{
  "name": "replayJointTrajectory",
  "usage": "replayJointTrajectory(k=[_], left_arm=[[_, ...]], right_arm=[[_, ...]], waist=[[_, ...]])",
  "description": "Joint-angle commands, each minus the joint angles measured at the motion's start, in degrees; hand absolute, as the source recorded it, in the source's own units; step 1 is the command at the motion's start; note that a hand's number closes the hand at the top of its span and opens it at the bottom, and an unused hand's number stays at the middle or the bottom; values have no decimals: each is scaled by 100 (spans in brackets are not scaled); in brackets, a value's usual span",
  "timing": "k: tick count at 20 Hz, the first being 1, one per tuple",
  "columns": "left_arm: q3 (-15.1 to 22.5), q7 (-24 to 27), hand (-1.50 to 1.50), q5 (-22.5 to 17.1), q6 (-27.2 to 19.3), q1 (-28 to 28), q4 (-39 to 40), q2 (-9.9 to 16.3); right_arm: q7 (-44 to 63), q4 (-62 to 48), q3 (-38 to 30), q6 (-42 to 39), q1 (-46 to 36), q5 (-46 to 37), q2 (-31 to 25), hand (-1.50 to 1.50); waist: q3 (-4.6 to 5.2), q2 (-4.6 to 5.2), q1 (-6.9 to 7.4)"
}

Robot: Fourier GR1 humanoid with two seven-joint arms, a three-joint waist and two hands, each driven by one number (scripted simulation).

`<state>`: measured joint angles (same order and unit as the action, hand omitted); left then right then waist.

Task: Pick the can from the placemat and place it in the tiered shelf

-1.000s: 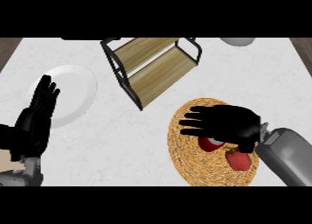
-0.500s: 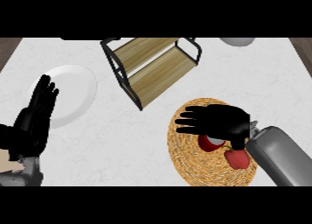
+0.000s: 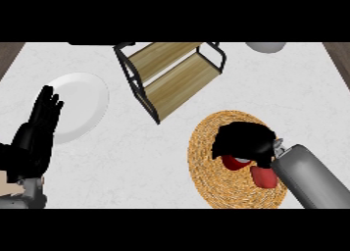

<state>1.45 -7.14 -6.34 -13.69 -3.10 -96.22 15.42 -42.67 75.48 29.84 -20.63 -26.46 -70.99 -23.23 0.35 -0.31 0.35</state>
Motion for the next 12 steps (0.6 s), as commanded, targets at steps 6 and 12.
replayJointTrajectory(k=[6,12], left_arm=[[160,-429,0,325,-123,-91,-333,-193],[133,-63,0,448,-123,-220,124,-384]], right_arm=[[-808,-751,-128,1538,130,-381,228,150],[234,-306,-472,591,424,-296,818,150]], waist=[[-40,40,8],[-33,31,-90]])
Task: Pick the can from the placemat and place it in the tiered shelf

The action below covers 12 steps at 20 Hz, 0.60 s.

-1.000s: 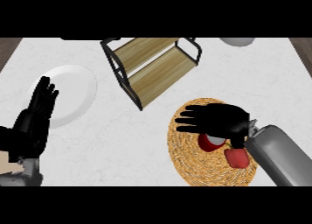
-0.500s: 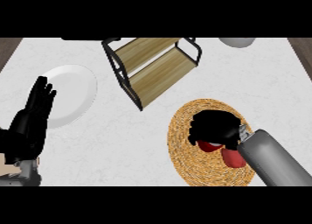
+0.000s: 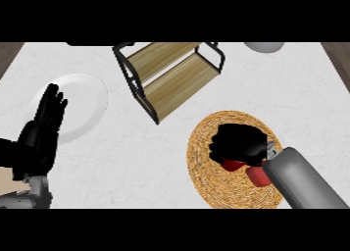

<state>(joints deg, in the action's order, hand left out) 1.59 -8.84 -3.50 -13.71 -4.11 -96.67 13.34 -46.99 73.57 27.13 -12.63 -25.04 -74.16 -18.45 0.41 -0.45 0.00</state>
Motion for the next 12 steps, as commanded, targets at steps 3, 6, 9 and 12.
replayJointTrajectory(k=[3,6,9,12], left_arm=[[-53,71,0,-37,9,221,-108,-15],[-115,3,0,4,11,181,14,58],[-18,-117,0,-24,38,379,-424,13],[-303,85,0,-129,179,65,142,129]], right_arm=[[2196,-100,-602,-664,639,-3,972,150],[2970,169,-975,-1173,801,207,1403,150],[3677,941,-777,-1682,928,617,1806,150],[3971,2266,-892,-2113,1182,1131,1826,150]], waist=[[-33,5,-79],[-32,13,-139],[-39,-4,-11],[-35,9,-117]])
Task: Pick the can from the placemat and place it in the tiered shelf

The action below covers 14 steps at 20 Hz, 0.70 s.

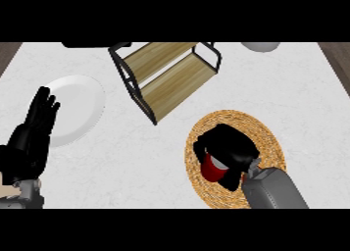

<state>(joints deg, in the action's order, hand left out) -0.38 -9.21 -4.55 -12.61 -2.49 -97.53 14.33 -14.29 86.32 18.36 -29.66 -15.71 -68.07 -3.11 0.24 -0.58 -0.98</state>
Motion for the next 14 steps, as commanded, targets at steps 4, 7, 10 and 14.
replayJointTrajectory(k=[4,7,10,14], left_arm=[[16,227,0,53,78,88,138,-27],[70,105,0,106,-30,53,-30,-105],[-81,125,0,42,92,-131,208,11],[54,33,0,144,8,-73,148,-167]], right_arm=[[1554,1605,-314,-215,262,2210,303,150],[2519,2273,-834,-311,-104,2930,307,150],[3698,2680,-943,-210,-726,3244,309,150],[4452,2950,-1611,-635,-1655,3362,310,150]], waist=[[-20,22,36],[-19,8,35],[-16,31,76],[-20,44,101]])
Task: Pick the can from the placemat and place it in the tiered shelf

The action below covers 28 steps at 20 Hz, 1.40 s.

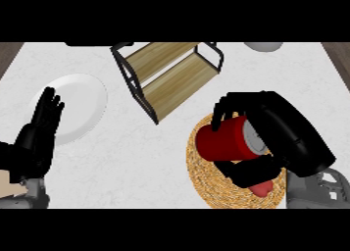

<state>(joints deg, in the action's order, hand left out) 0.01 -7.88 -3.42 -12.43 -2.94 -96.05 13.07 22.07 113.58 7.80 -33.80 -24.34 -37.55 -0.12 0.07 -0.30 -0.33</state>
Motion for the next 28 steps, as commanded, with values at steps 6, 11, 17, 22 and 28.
replayJointTrajectory(k=[6,11,17,22,28], left_arm=[[-233,-268,0,-37,162,-464,117,46],[-217,12,0,72,165,-489,447,-124],[-193,-331,0,56,319,-183,-196,-54],[-149,-384,0,175,192,-318,-145,-197],[-166,-319,0,260,272,103,-476,-145]], right_arm=[[403,-933,-1151,193,-1511,320,-233,150],[212,-2114,-890,1038,-2052,-168,-16,150],[-248,-3149,-901,1902,-2316,-138,7,150],[-1225,-4596,-1275,2745,-2847,-301,9,150],[-1928,-5955,-1530,3405,-3432,-205,-110,150]], waist=[[-6,35,58],[-4,48,81],[-6,37,108],[-7,50,120],[-7,46,148]])
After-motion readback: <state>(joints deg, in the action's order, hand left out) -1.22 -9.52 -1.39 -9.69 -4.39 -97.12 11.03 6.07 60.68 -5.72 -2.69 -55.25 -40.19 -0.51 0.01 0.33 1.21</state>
